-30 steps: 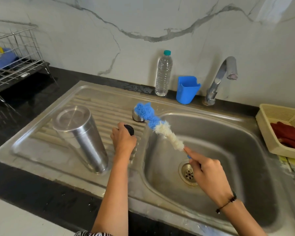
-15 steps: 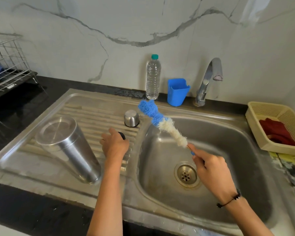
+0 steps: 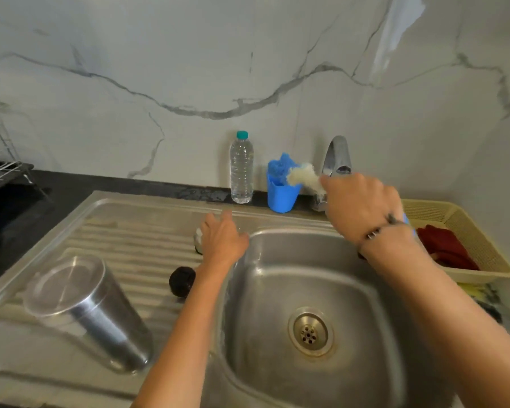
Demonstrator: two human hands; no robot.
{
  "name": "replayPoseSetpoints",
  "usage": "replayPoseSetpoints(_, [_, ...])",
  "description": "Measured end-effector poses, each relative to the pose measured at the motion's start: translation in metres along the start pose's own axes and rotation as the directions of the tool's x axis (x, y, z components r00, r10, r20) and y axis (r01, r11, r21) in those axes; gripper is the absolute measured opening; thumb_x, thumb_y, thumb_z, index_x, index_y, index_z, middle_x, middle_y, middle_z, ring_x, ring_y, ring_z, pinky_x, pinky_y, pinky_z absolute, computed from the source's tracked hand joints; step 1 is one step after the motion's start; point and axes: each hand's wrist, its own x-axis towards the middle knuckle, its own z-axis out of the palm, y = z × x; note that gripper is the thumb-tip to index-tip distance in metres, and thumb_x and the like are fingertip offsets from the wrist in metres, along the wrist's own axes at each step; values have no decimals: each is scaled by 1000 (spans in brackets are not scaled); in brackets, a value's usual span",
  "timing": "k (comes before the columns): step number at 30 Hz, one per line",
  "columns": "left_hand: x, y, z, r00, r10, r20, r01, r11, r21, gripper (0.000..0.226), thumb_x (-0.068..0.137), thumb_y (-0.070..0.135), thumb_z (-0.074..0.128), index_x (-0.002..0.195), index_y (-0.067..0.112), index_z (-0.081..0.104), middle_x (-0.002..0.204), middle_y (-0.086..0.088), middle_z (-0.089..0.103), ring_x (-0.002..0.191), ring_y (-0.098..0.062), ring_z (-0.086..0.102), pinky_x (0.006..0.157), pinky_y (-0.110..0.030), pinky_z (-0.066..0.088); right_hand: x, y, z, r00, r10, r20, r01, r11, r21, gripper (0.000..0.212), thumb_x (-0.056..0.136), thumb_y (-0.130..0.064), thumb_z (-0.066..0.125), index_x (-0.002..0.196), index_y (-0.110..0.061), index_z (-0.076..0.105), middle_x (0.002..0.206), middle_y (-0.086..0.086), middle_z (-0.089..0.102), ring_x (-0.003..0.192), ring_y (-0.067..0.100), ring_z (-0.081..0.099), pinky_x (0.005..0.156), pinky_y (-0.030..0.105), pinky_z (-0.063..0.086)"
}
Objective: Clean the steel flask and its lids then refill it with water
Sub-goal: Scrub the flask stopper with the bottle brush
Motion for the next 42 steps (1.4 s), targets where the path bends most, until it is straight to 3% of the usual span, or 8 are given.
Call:
replayPoseSetpoints(4, [9,18,3,995,66,69,-67,998,21,51,91,23,58,136,11,39,141,-18,29,129,-35,32,103,-41,34,52,-20,-11,999,-38,37,41,994,-98,29,96,-9,37,111,-10,61,120,9,57,111,28,55,81,34,41])
replayPoseSetpoints(7, [15,24,6,991,99,93,-98,995,-10,53,90,24,60,137,12,38,141,-17,29,129,-34,32,102,-40,35,90,-30,-11,996,-58,65,68,985,-159,29,93,-7,37,106,-9,63,106,8,61,99,26,59,72,30,41])
replayPoseSetpoints(11, [13,26,12,985,110,129,-109,994,-17,55,91,26,59,140,15,36,146,-16,26,132,-33,30,104,-39,34,120,-37,-4,986,-50,161,76,984,-161,23,92,-7,40,100,-8,61,88,7,53,82,25,55,76,32,47])
replayPoseSetpoints(22, [15,19,28,974,97,203,-92,995,-33,59,93,29,57,144,16,31,147,-15,26,136,-34,25,107,-39,28,123,-35,-11,979,-40,200,78,980,-183,23,90,-7,40,68,-7,48,74,6,49,77,25,53,68,31,40])
replayPoseSetpoints(26, [12,13,32,968,96,231,-93,995,-24,62,93,28,57,147,16,28,149,-16,22,138,-34,22,110,-40,25,100,-30,-26,994,-54,98,67,989,-135,20,92,-5,36,85,-8,55,69,5,45,75,25,50,66,30,37])
replayPoseSetpoints(32, [24,-8,28,986,47,158,-58,996,62,60,90,25,57,144,12,33,143,-18,35,133,-35,30,109,-40,26,15,-13,-28,998,55,15,-56,994,96,29,93,-9,40,118,-12,54,118,13,55,103,33,57,68,33,35])
replayPoseSetpoints(38, [45,-29,17,995,-100,15,97,987,131,63,86,26,65,139,9,35,139,-22,35,126,-37,36,104,-39,32,-54,-12,53,975,11,222,-90,932,350,51,93,-16,38,137,-42,34,92,3,59,89,26,61,70,37,52])
replayPoseSetpoints(42, [57,-43,27,980,-200,16,196,971,138,61,84,33,70,133,11,42,140,-22,32,126,-38,36,104,-42,34,-68,-21,112,949,33,314,-177,879,443,54,95,-17,38,139,-48,30,99,5,63,93,30,61,72,37,51])
